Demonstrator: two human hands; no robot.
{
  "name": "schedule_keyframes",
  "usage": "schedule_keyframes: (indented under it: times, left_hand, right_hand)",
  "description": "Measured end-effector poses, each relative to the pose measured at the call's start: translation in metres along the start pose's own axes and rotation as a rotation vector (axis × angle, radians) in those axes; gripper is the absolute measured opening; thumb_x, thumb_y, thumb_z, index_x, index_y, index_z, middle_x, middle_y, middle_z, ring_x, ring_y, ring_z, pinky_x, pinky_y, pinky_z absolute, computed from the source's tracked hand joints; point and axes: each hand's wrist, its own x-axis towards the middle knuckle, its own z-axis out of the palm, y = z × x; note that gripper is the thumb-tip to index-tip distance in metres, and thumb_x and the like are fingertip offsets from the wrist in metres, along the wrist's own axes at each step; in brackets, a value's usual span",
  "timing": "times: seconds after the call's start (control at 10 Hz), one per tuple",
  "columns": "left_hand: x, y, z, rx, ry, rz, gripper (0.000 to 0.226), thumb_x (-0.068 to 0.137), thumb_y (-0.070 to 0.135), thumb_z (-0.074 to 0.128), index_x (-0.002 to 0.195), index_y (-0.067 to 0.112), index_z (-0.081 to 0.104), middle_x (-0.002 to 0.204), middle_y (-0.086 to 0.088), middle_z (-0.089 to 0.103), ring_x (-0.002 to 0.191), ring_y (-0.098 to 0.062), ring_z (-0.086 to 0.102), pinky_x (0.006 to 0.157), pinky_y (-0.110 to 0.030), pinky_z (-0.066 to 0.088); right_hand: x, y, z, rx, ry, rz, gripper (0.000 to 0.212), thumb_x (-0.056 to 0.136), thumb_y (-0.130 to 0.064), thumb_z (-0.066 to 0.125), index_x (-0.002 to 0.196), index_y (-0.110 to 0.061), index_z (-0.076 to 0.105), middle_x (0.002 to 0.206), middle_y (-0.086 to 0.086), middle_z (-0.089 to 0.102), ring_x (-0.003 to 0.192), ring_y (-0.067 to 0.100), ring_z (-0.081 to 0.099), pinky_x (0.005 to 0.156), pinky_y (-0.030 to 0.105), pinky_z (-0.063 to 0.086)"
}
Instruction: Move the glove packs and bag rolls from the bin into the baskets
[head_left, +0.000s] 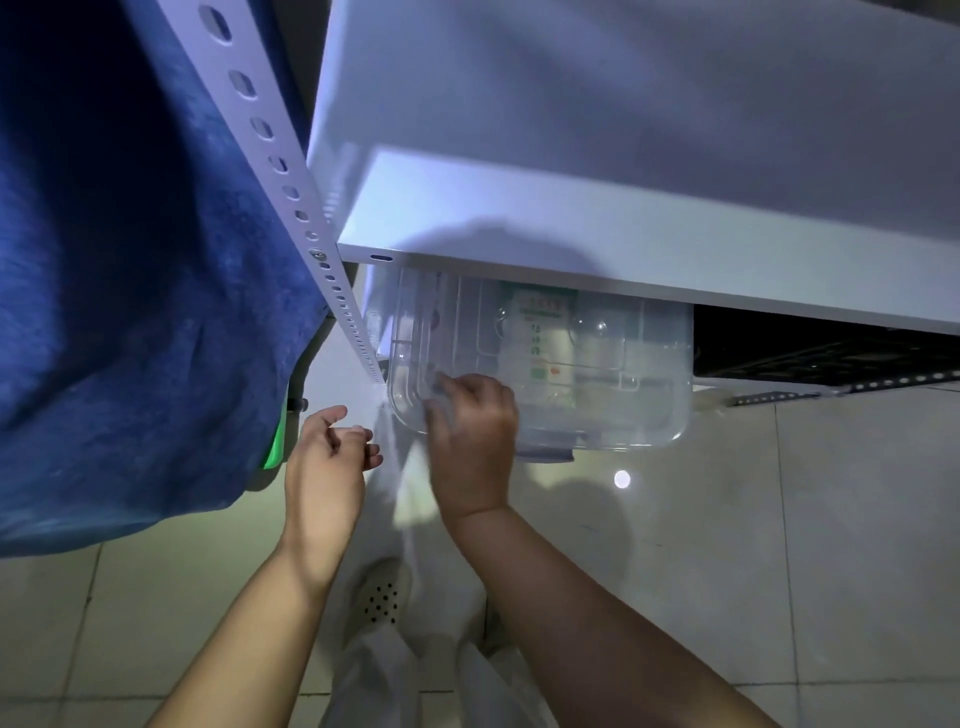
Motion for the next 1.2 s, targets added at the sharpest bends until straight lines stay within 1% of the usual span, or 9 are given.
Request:
schedule_keyframes:
  times: [0.1, 0.2, 0.3, 0.4, 0.5, 0.7, 0.8, 1.1, 1.2]
  left_hand:
    - [-0.001, 0.007, 0.015, -0.061, -0.095, -0.076, 0.025, 0.085, 0.012, 0.053, 0.110, 0.008, 0.048, 0.074, -0.002, 0.059, 0.056, -0.005, 0.064, 0.076, -0.037, 0.049]
    - [-0.001, 0.013, 0.033, -0.149, -0.139, -0.158, 0.031, 0.089, 0.004, 0.054, 0.117, -0.003, 0.043, 0.076, -0.008, 0.054, 0.057, -0.006, 0.060, 0.085, -0.042, 0.045]
    - [-0.008, 0.024, 0.041, -0.229, -0.174, -0.147, 0.016, 0.082, 0.005, 0.055, 0.094, -0.005, 0.051, 0.080, -0.014, 0.050, 0.064, -0.018, 0.054, 0.076, -0.034, 0.049]
    - [-0.018, 0.038, 0.046, -0.332, -0.175, -0.127, 0.011, 0.086, -0.003, 0.046, 0.096, -0.003, 0.051, 0.075, -0.015, 0.049, 0.061, -0.013, 0.054, 0.077, -0.028, 0.049]
    - [-0.012, 0.058, 0.050, -0.381, -0.103, -0.072, 0.015, 0.089, -0.005, 0.043, 0.102, -0.003, 0.050, 0.074, -0.013, 0.048, 0.063, -0.014, 0.048, 0.083, -0.030, 0.048]
    - [0.018, 0.079, 0.067, -0.517, -0.018, -0.125, 0.028, 0.089, -0.006, 0.044, 0.066, 0.010, 0.049, 0.052, 0.003, 0.053, 0.049, -0.009, 0.048, 0.061, -0.018, 0.048]
    - [0.033, 0.079, 0.077, -0.537, 0.022, -0.164, 0.033, 0.089, -0.006, 0.046, 0.062, 0.013, 0.045, 0.042, 0.012, 0.050, 0.044, -0.004, 0.047, 0.058, -0.014, 0.046]
    - [0.036, 0.085, 0.069, -0.472, 0.049, -0.294, 0.021, 0.088, -0.001, 0.049, 0.072, 0.012, 0.055, 0.070, -0.005, 0.054, 0.061, -0.012, 0.052, 0.060, -0.014, 0.050]
    - [0.009, 0.094, 0.061, -0.317, -0.100, -0.291, 0.018, 0.091, 0.003, 0.045, 0.077, 0.013, 0.052, 0.072, -0.005, 0.053, 0.061, -0.014, 0.052, 0.059, -0.019, 0.048]
  right_hand:
    - [-0.009, 0.042, -0.031, 0.046, 0.251, 0.315, 0.031, 0.077, -0.008, 0.065, 0.108, -0.015, 0.066, 0.108, 0.007, 0.057, 0.103, 0.020, 0.046, 0.091, 0.034, 0.038]
    - [-0.010, 0.094, -0.068, 0.082, 0.491, 0.813, 0.042, 0.084, -0.010, 0.063, 0.124, -0.006, 0.051, 0.124, 0.017, 0.048, 0.114, 0.030, 0.046, 0.098, 0.041, 0.035]
    - [0.006, 0.130, -0.092, 0.473, 0.420, 1.114, 0.022, 0.095, -0.017, 0.046, 0.105, -0.001, 0.056, 0.106, 0.020, 0.053, 0.095, 0.032, 0.054, 0.085, 0.035, 0.040]
    - [0.018, 0.138, -0.104, 0.651, 0.328, 1.078, 0.022, 0.095, -0.013, 0.040, 0.077, -0.010, 0.053, 0.078, 0.008, 0.053, 0.065, 0.016, 0.048, 0.064, 0.024, 0.043]
    - [0.034, 0.138, -0.110, 0.650, 0.284, 0.955, 0.023, 0.094, -0.017, 0.044, 0.081, -0.004, 0.057, 0.066, 0.004, 0.056, 0.057, 0.012, 0.049, 0.049, 0.016, 0.043]
    - [0.081, 0.134, -0.102, 0.888, 0.259, 0.991, 0.025, 0.094, -0.017, 0.052, 0.072, -0.011, 0.061, 0.067, 0.005, 0.061, 0.061, 0.016, 0.054, 0.064, 0.026, 0.046]
    - [0.091, 0.139, -0.094, 0.921, 0.268, 0.977, 0.023, 0.094, -0.017, 0.052, 0.072, -0.013, 0.060, 0.069, 0.005, 0.061, 0.062, 0.016, 0.055, 0.065, 0.026, 0.046]
    - [0.073, 0.136, -0.108, 0.834, 0.116, 1.008, 0.017, 0.093, -0.010, 0.049, 0.109, -0.005, 0.055, 0.079, 0.006, 0.060, 0.069, 0.014, 0.057, 0.069, 0.026, 0.049]
    - [0.048, 0.123, -0.136, 0.646, 0.021, 0.992, 0.014, 0.091, -0.008, 0.049, 0.102, -0.009, 0.057, 0.079, 0.005, 0.061, 0.069, 0.015, 0.059, 0.065, 0.026, 0.048]
